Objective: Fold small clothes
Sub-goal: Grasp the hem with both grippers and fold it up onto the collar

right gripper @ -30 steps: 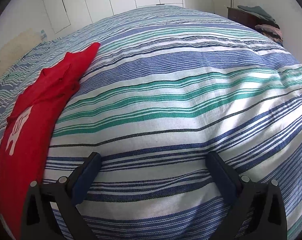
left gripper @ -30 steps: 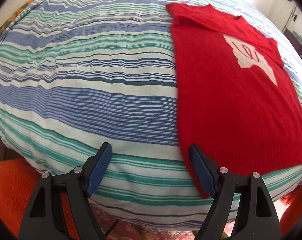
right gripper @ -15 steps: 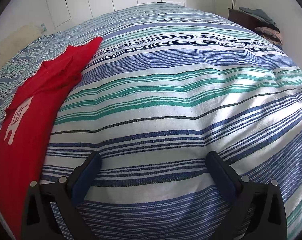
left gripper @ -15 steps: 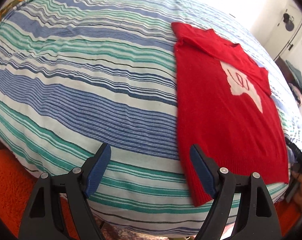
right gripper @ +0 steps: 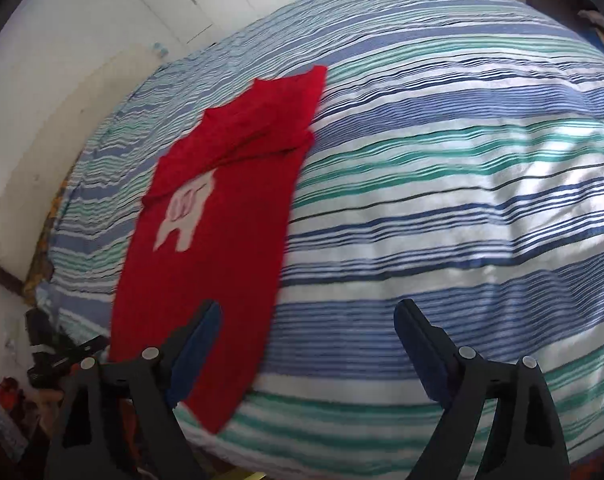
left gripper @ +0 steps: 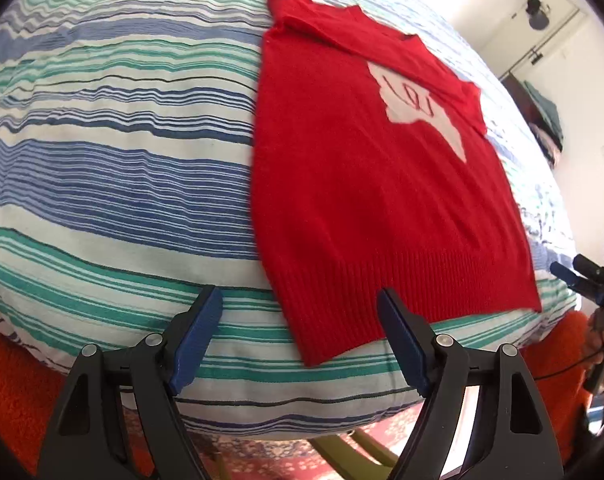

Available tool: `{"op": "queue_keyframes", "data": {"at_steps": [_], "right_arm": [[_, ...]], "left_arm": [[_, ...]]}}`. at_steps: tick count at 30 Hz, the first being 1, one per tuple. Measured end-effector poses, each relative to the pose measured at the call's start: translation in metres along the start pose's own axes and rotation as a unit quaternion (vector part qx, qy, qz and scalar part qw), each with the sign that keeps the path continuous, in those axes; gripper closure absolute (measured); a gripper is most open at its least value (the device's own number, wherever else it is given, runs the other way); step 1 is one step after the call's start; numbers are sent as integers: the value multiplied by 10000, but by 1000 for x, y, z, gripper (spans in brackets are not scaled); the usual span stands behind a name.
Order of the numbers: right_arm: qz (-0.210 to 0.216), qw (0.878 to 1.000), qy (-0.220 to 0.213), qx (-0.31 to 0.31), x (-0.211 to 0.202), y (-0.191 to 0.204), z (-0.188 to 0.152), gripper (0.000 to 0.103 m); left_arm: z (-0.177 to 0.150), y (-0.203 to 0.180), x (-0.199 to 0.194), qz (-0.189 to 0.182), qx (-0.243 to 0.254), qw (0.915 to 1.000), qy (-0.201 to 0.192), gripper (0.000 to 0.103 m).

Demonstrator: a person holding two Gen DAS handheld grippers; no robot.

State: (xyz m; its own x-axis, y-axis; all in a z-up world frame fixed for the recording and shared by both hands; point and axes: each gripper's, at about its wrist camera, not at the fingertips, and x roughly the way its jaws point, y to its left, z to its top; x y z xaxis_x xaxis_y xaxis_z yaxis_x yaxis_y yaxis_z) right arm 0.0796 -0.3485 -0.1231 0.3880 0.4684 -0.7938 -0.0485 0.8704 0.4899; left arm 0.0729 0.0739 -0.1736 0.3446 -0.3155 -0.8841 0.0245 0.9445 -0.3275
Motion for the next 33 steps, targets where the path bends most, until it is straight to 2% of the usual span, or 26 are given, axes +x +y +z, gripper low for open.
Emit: {"op": "queue_keyframes", "data": {"at_steps": [2,4,6,7,8,9,10,11,12,17,21,23,25,30,33], "right_arm": [[84,9990,437,77,10,11,-15,17],[-176,9962,802,275,25,14,-29,21],[-177,9954,836,422,33,13,-37,24],[-101,9956,819,445,38,13,-40,24],[18,9953,858,453,43,14,-41,27],[162,9941,995,395,50,16,-42,32],[279,9924,1175,233,58,22,-41,51],[253,9917,1261,58,63,26,-42,89],[203,9918,1264,10,64,28,-42,97],[787,9948,514,387,28,22,-29,98],[1149,9916,-160,567,10,20,4,98],[1218,9891,-446,690,12,19,32,98],[1204,9875,-676,764,20,15,64,98],[1209,9839,-894,970,47,0,154,98],[1119,9843,-968,963,70,-1,201,98]], "left_arm": [[0,-4,2,-25,58,10000,63,33],[-1,-3,3,-93,-45,9999,122,42],[-1,2,5,-170,-211,9994,211,64],[-1,5,9,-249,-306,9987,314,92],[0,10,13,-390,-459,9973,421,100],[-1,13,13,-442,-585,9965,404,100],[-1,14,11,-488,-646,9959,398,100],[-1,16,7,-536,-715,9953,375,101],[-1,18,2,-604,-793,9944,348,101],[17,24,-28,-1173,-1216,9856,91,101],[78,18,-32,-1452,-1368,9798,-140,101],[117,15,-31,-1470,-1395,9789,-276,101],[162,10,-25,-1322,-1298,9817,-439,101],[260,4,14,-1070,-1343,9839,-494,101],[305,3,42,-861,-1350,9859,-479,101]]}}
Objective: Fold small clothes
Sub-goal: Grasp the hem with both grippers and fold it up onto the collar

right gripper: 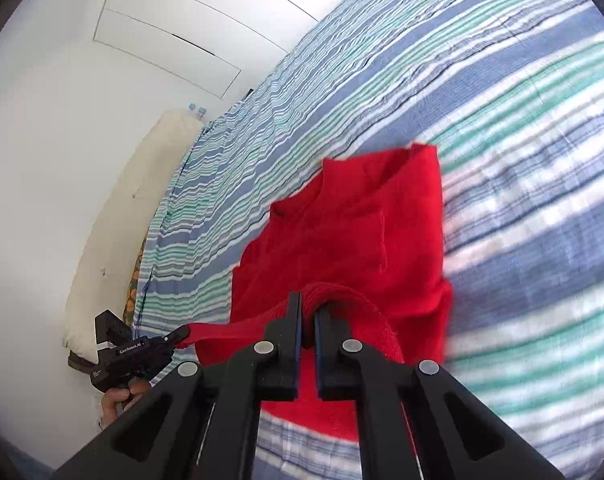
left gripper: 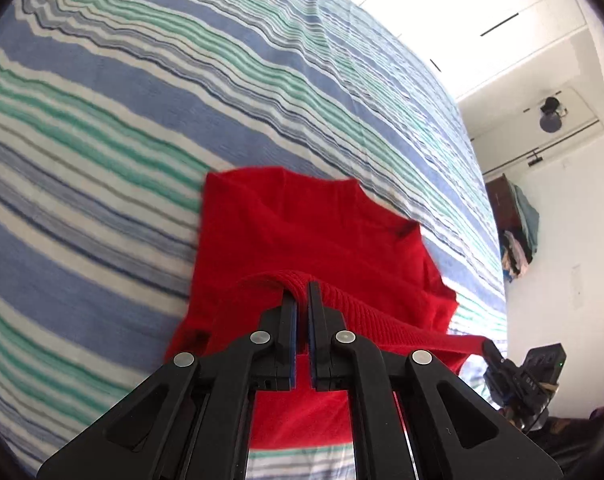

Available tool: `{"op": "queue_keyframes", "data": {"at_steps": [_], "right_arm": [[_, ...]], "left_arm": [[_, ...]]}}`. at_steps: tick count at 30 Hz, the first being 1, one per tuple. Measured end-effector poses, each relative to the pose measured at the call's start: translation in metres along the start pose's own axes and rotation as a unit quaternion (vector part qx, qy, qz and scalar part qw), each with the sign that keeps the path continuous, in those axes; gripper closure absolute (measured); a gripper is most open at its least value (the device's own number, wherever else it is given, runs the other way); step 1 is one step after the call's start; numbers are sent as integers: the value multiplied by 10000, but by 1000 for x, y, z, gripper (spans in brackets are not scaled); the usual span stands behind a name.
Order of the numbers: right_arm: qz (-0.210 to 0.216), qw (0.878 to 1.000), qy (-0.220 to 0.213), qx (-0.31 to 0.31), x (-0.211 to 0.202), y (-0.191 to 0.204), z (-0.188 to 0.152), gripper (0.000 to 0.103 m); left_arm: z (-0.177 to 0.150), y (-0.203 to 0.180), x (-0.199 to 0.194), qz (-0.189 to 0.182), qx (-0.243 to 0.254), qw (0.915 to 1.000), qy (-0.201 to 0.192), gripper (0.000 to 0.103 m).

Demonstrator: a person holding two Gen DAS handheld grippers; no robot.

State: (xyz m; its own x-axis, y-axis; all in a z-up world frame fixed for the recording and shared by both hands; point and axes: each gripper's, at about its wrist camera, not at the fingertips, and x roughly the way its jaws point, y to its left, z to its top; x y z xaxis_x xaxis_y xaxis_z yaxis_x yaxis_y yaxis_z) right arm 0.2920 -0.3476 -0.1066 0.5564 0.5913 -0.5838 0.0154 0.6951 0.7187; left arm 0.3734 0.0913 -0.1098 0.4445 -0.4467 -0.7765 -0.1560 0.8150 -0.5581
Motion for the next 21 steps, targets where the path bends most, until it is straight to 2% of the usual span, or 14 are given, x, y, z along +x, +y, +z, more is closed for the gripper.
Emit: {"op": "queue_keyframes", "data": {"at_steps": [4,6,7,8,9,10,11,13,14,16,18,21], "right_arm": [[-126,9999,-22,31,41,-9,43,98],[-161,9998,-45,71,62,-17,57,98],[-167,9998,-58,117,72,-22,63,98],[-169,9996,-87,188,81,-28,66,97],[-225,9993,-136,278,87,-36,69,95],[-333,9985,-178,390,92,-43,71,90],[-443,9974,-237,522,94,-50,72,75],[-465,9952,-442,742,84,-60,74,51],[-448,9952,-519,695,76,-60,77,51],[-647,9963,-547,162,57,-46,79,51],[-762,9942,-429,-629,42,-21,75,51],[-384,9845,49,-1713,30,23,43,51]], "left_arm": [[40,-4,42,265,27,9996,-24,100],[54,-1,60,471,-33,9988,-102,95],[59,1,68,615,-95,9980,-126,85],[65,4,76,839,-192,9962,-141,65],[69,8,79,958,-286,9949,-137,53],[72,13,79,988,-380,9942,-174,37],[74,18,73,968,-475,9938,-267,35],[76,29,57,862,-524,9938,-470,32],[74,32,47,936,-465,9929,-559,32],[60,32,26,1107,-194,9908,-751,32],[30,22,6,1101,312,9888,-956,31],[-24,-2,3,888,1240,9850,-809,18]]}}
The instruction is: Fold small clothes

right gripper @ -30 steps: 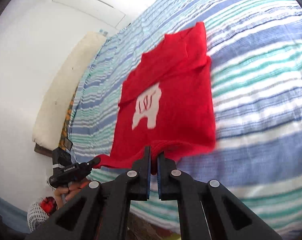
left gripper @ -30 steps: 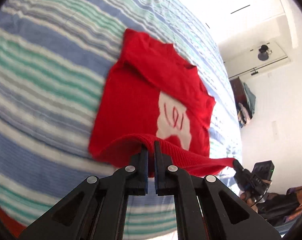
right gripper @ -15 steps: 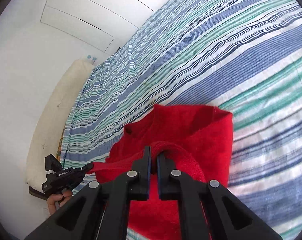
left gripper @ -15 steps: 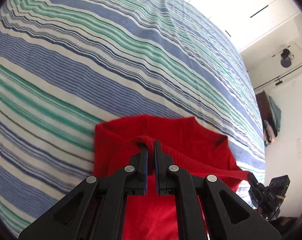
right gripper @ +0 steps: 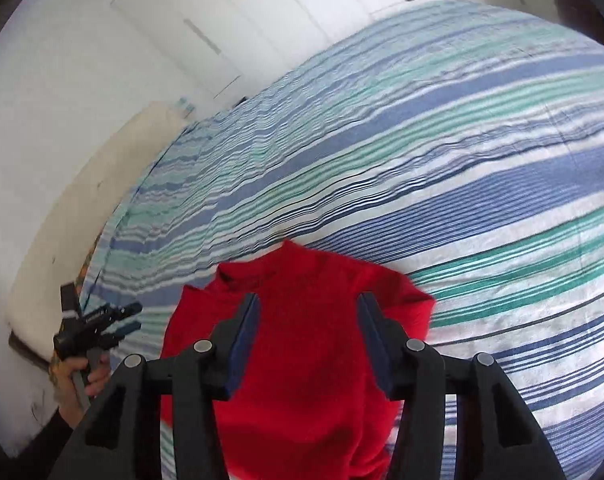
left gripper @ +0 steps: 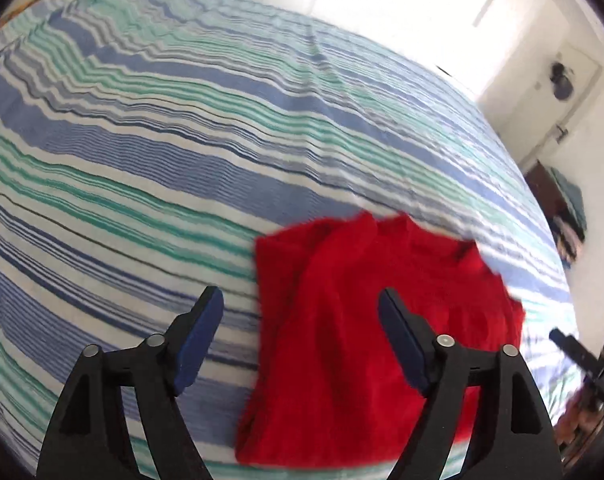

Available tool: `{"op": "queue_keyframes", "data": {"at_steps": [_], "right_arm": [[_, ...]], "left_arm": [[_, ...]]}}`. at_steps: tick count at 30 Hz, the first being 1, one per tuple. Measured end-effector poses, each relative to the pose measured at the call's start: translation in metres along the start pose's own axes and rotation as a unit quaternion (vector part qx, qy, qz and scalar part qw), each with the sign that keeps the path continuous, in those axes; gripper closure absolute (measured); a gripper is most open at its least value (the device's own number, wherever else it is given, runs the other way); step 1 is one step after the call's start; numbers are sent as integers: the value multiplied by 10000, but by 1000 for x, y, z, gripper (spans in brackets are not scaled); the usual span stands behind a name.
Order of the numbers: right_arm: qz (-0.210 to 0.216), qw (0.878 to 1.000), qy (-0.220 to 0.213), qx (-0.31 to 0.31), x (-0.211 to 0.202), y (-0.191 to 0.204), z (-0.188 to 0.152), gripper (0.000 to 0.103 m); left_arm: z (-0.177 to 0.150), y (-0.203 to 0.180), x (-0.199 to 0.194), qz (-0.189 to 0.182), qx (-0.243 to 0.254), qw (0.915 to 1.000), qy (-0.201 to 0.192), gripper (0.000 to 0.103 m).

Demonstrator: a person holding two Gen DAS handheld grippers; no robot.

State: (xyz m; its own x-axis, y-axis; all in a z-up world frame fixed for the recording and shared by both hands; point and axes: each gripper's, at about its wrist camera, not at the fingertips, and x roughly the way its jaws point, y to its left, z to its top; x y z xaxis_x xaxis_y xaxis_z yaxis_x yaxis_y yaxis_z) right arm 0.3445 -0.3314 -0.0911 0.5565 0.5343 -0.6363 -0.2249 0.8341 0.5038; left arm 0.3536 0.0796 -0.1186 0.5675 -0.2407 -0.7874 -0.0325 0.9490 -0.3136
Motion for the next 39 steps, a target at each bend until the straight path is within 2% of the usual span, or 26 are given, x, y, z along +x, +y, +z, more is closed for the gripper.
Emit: {"op": "queue_keyframes", "data": {"at_steps": [2,3,4,5,6,7,8,9,10,11,13,14,18,21,23,25,27,32,35,39], "right_arm": [[261,9971,338,-630,1,30,-27,51],[228,9945,519,-883,5,39,-43,52],[59,9919,715,-1050,13,40,-61,52],[-253,9886,988,-1105,25,33,-78,52],[-748,9829,1339,-1017,39,18,-92,55],[-1115,9778,1568,-833,45,0,-105,65],[-1057,9829,1353,-661,35,-8,-110,72],[-1089,9858,1150,-551,21,-7,-109,72],[-1236,9855,1033,-530,8,-1,-108,67],[-1383,9846,897,-582,-4,7,-108,54],[-1454,9851,534,-749,-30,19,-112,42],[-1574,9834,412,-799,-40,22,-117,40],[-2178,9745,188,-496,-61,12,-138,39],[-2667,9637,120,-67,-67,-12,-153,39],[-2818,9592,166,152,-69,-23,-166,39],[-2837,9587,74,207,-75,-28,-176,38],[-2825,9590,20,229,-77,-35,-180,33],[-2725,9621,86,84,-60,-39,-182,12],[-2804,9597,151,-65,-54,-34,-182,8],[-2748,9615,78,-63,-55,-36,-184,7]], "left_arm": [[-33,-20,11,77,573,9980,265,9],[-49,-24,23,290,813,9950,511,9],[-61,-22,37,544,962,9909,775,10],[-72,-19,49,842,1047,9857,1021,15],[-78,-15,49,920,1015,9849,1059,16],[-81,-12,37,901,887,9876,927,16],[-82,-10,23,872,756,9900,815,15],[-85,-8,8,819,647,9920,705,12],[-88,-7,-6,808,599,9931,609,9],[-93,-6,-19,880,609,9931,487,7],[-104,-6,-34,1168,753,9896,369,7],[-110,-4,-37,1326,832,9871,345,7],[-127,-4,-42,1778,971,9785,376,7],[-138,2,-50,1937,961,9758,342,7],[-142,1,-53,2009,992,9741,305,7],[-143,1,-54,2076,1046,9722,275,7],[-144,-1,-54,2137,1101,9703,267,7],[-146,0,-54,2254,1104,9677,254,7],[-149,3,-52,2279,1057,9675,276,7],[-161,20,-36,2330,876,9676,418,6]]}}
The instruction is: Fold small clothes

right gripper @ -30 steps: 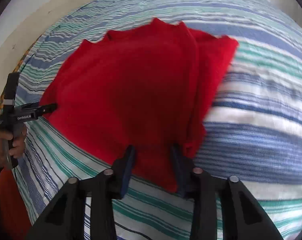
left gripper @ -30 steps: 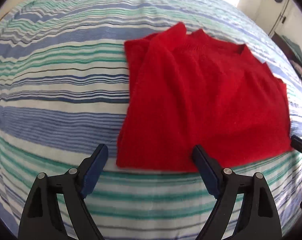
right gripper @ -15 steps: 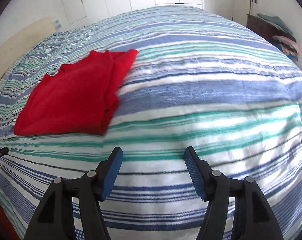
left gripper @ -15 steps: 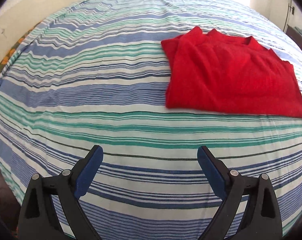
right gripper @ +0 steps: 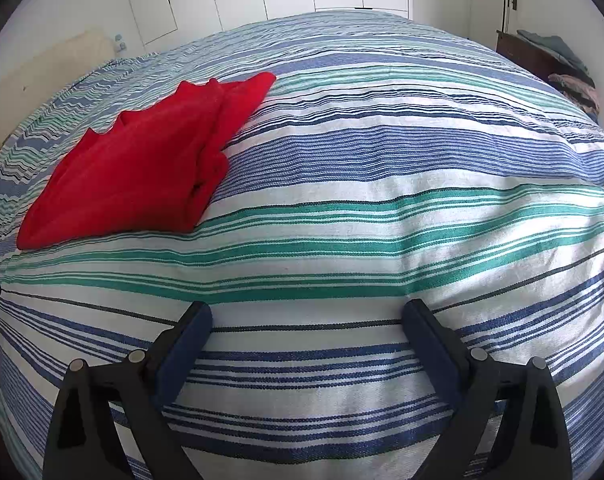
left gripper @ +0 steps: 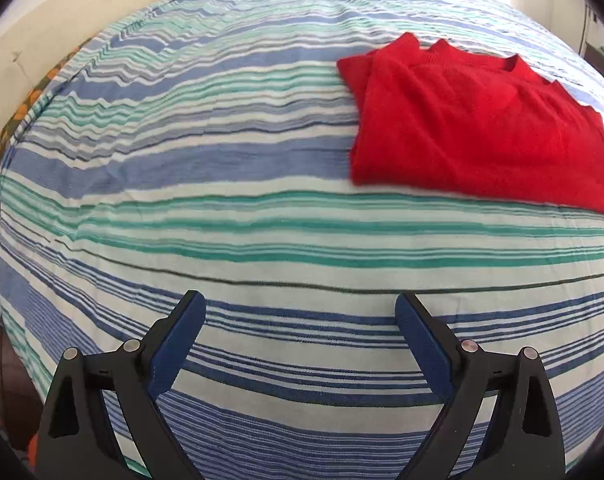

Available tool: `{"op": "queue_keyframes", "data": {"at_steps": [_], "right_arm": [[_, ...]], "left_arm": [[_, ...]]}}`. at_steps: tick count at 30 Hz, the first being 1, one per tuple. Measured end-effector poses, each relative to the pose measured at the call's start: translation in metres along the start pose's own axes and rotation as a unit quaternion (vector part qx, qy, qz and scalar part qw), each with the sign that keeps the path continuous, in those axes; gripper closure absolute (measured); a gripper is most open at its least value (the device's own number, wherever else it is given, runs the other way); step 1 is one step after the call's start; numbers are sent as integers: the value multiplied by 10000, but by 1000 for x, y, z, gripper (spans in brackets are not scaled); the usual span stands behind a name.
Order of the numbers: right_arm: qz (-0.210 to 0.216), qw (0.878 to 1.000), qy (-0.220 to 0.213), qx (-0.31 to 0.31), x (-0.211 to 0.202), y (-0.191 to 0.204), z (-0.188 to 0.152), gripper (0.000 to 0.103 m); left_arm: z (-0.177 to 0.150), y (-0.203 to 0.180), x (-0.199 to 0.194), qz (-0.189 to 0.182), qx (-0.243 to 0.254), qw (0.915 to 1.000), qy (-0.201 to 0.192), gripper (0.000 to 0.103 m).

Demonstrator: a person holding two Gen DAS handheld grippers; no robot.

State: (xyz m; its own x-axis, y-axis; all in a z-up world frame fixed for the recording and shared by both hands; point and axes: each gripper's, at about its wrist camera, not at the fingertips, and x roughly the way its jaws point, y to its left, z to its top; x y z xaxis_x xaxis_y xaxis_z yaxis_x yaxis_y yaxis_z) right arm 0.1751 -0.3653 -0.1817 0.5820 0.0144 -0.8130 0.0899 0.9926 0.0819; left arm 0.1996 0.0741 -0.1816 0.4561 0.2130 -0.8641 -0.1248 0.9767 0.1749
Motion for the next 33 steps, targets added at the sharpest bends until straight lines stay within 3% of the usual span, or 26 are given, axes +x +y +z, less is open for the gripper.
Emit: {"op": "queue_keyframes", "data": {"at_steps": [2,5,9,17,26,29,33], "right_arm": [[-14,10000,-9,-16,0,0,-1,6],[-44,10000,18,-83,2,2,-2,3],[-54,9999,34,-137,4,4,-2,1],[64,10000,-12,-69,2,1,-3,0],[181,9998,-74,0,-1,-2,-4,0],[217,9997,-80,25,-1,-3,-5,0],[250,9997,-78,36,0,-2,-3,0]], "left_arm": [[-13,10,17,-175,-325,9992,148,0],[-31,26,21,-644,-813,9941,-322,0],[-30,15,20,-395,-638,9966,-343,0],[-30,18,21,-460,-682,9960,-347,0],[-21,27,9,-621,-651,9959,122,1],[-1,31,-1,-1054,-781,9913,-50,1],[61,26,-3,-1682,-928,9809,-287,1]]}}
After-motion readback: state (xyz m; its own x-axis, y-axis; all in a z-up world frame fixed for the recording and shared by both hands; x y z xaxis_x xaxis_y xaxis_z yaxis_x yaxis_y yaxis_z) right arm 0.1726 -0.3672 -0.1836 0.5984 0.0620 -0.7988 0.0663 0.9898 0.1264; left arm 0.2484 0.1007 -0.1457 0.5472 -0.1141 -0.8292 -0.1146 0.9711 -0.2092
